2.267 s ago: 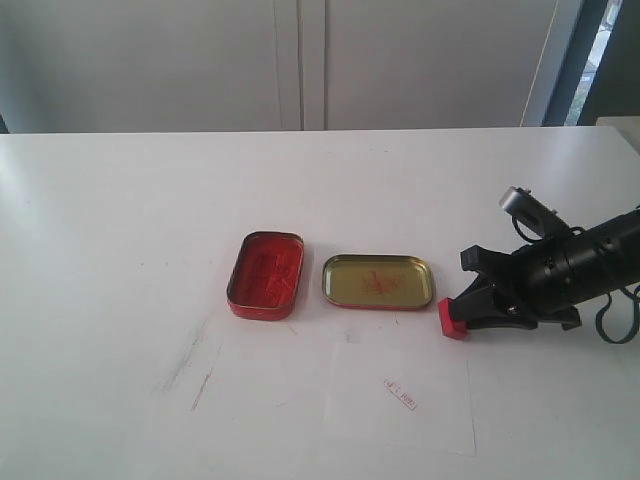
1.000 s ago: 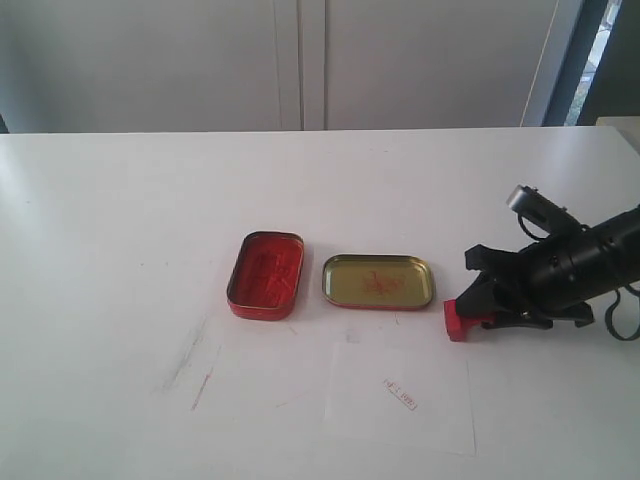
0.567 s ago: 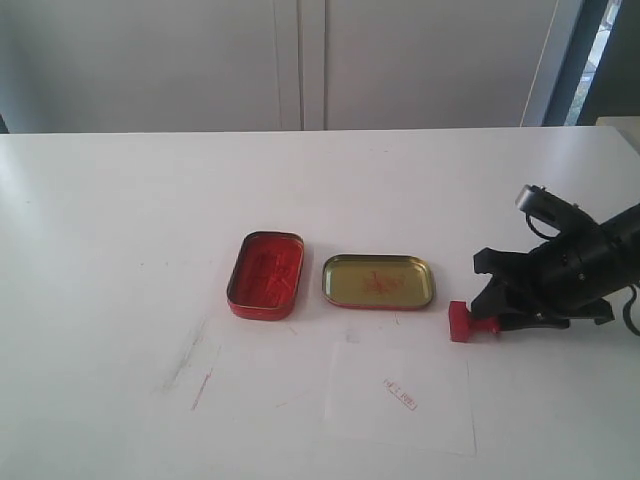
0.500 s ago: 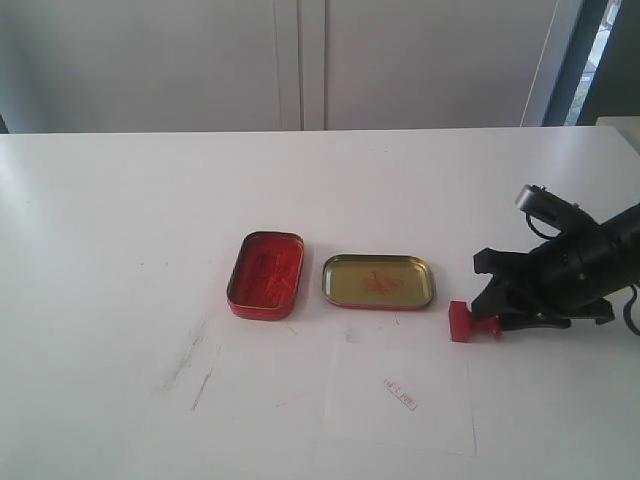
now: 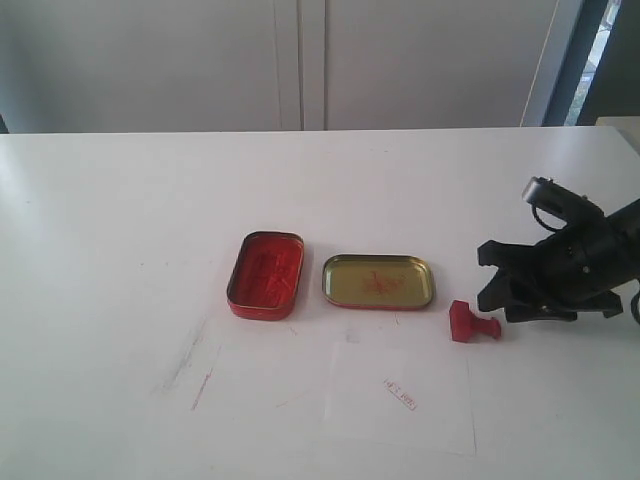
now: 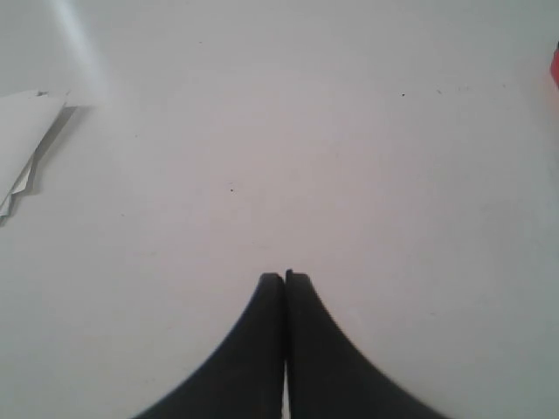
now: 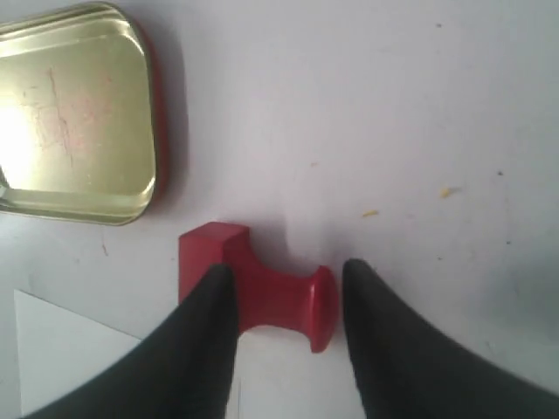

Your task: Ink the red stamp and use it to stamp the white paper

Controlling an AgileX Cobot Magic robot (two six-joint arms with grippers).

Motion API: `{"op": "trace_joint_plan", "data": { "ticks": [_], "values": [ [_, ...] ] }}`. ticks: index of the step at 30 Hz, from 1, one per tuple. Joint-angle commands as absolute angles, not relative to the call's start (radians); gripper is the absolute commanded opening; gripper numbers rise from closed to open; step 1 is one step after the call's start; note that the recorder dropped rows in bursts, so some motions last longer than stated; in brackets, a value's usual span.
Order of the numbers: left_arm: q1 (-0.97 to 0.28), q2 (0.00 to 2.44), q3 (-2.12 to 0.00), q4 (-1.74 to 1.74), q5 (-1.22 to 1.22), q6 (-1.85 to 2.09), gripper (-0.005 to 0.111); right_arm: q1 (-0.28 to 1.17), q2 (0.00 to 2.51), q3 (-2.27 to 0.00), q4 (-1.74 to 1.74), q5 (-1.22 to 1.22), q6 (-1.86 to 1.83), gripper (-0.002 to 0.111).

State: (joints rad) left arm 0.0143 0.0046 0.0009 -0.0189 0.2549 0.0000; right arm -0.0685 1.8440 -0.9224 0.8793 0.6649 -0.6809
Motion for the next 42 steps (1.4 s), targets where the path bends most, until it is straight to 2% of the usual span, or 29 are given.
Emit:
{"op": "trace_joint_plan", "data": {
  "ticks": [1, 5, 13, 21, 27, 31, 42],
  "values": [
    [0.01, 0.0, 0.0, -0.022, 0.254, 0.0, 0.0, -0.073, 1.792, -0.919, 0.84, 0.65, -0.643, 0.039],
    [0.01, 0.0, 0.0, -0.022, 0.254, 0.0, 0.0, -0.073, 1.77, -0.919, 0.755, 0.65, -0.556, 0.03],
    [0.01, 0.0, 0.0, -0.022, 0.254, 0.0, 0.0, -0.073, 1.764, -0.919, 0.647, 0.669, -0.463, 0.0],
    [0.01, 0.0, 0.0, -0.022, 0.254, 0.0, 0.0, -0.073, 1.747, -0.919, 0.492, 0.71, -0.342, 0.0],
    [0.01, 0.0, 0.0, -0.022, 0.254, 0.0, 0.0, -0.073, 1.645, -0.913, 0.287, 0.76, -0.17, 0.0],
    [0.01, 0.0, 0.0, -0.022, 0.254, 0.0, 0.0, -0.073, 1.584, -0.867, 0.283, 0.753, -0.155, 0.0],
    [0.01, 0.0, 0.0, -0.022, 0.254, 0.0, 0.0, -0.073, 1.141, -0.686, 0.257, 0.727, -0.154, 0.0]
  ]
}}
